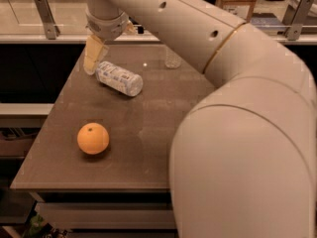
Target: Place blue plastic bottle upright
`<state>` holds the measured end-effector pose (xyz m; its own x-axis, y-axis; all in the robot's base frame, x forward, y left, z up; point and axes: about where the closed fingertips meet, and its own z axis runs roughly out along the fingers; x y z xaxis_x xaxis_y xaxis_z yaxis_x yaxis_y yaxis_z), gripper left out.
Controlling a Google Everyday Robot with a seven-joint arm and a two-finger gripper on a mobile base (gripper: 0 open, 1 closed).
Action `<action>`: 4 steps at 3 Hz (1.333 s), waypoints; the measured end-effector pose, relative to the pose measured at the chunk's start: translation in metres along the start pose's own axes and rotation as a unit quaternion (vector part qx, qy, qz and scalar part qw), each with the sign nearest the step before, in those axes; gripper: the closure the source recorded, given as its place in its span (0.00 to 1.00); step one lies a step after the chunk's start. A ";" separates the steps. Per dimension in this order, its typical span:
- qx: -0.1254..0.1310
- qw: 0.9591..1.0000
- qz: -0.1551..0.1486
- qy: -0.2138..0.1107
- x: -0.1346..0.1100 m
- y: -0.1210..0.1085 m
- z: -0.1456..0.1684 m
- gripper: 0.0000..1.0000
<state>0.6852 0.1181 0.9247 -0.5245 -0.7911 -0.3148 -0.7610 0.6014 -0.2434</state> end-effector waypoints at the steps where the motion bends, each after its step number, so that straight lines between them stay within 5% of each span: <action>1: -0.007 1.000 -0.014 0.023 -0.009 0.011 0.021 0.00; 4: -0.040 0.997 -0.023 0.056 0.013 -0.001 0.052 0.00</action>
Offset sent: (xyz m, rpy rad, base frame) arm 0.0047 0.0052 -0.0486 -0.0864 0.1117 0.0118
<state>0.6992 0.1128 0.8734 -0.5243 -0.8281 -0.1984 -0.8110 0.5567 -0.1801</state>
